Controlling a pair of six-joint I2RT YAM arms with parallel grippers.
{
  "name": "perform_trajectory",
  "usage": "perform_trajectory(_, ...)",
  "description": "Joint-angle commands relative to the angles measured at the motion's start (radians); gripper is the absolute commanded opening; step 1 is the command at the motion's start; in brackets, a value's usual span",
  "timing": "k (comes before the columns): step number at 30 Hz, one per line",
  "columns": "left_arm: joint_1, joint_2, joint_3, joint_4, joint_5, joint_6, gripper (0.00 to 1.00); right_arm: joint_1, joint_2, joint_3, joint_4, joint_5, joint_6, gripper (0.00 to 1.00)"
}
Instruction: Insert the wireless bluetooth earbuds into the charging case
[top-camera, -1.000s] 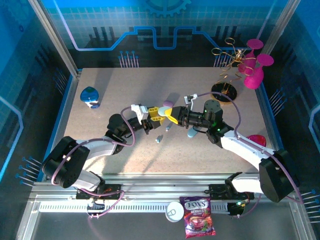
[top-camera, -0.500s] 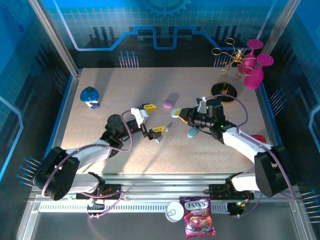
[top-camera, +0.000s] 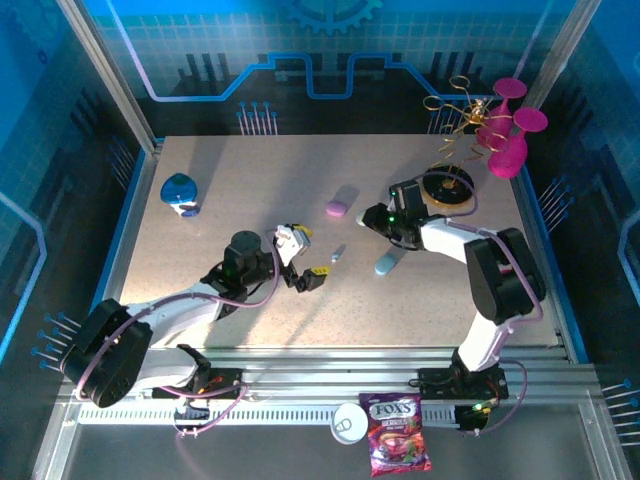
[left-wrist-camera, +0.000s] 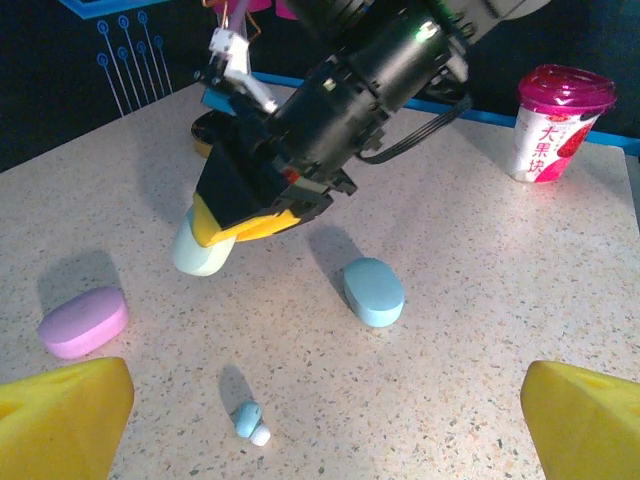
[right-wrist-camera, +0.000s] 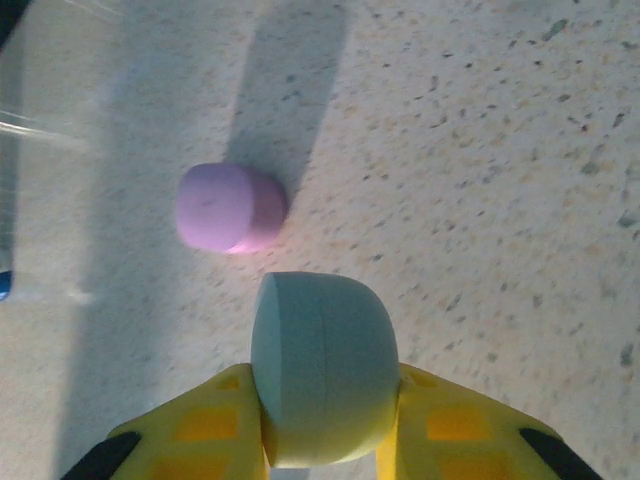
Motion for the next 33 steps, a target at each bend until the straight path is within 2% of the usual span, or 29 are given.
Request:
perform_trajectory(1, -0.018, 0.019, 0.022, -0.009, -0.023, 0.013, 0.99, -0.019, 0.076, 0.065, -0.027, 0.006, -0.030, 0.26)
perform_trajectory(5, -0.028, 0.034, 0.032, -0.007, -0.034, 0.008, 0.99, -0.027, 0.135, 0.115, -0.068, 0.026, -0.041, 0.26)
perform_trajectory(8, -0.039, 0.052, 0.040, 0.008, -0.039, 0.000, 0.99, -0.032, 0.153, 0.130, -0.087, 0.033, -0.051, 0.30)
perform_trajectory(14, -0.073, 0.106, 0.062, 0.055, -0.082, -0.024, 0.99, -0.047, 0.053, 0.083, -0.123, 0.077, -0.101, 0.62)
perform_trajectory(19, -0.153, 0.202, 0.084, 0.149, -0.209, -0.036, 0.99, -0.083, -0.104, -0.029, -0.116, 0.092, -0.132, 0.80)
perform_trajectory(22, -0.206, 0.277, 0.098, 0.235, -0.272, -0.071, 0.99, -0.109, -0.224, -0.108, -0.112, 0.117, -0.150, 0.85)
perform_trajectory(27, -0.296, 0.423, 0.153, 0.323, -0.393, -0.144, 0.99, -0.155, -0.430, -0.244, -0.139, 0.113, -0.167, 0.86)
perform_trajectory(33, -0.350, 0.586, 0.243, 0.325, -0.465, -0.252, 0.97, -0.197, -0.634, -0.335, -0.190, 0.112, -0.182, 0.86)
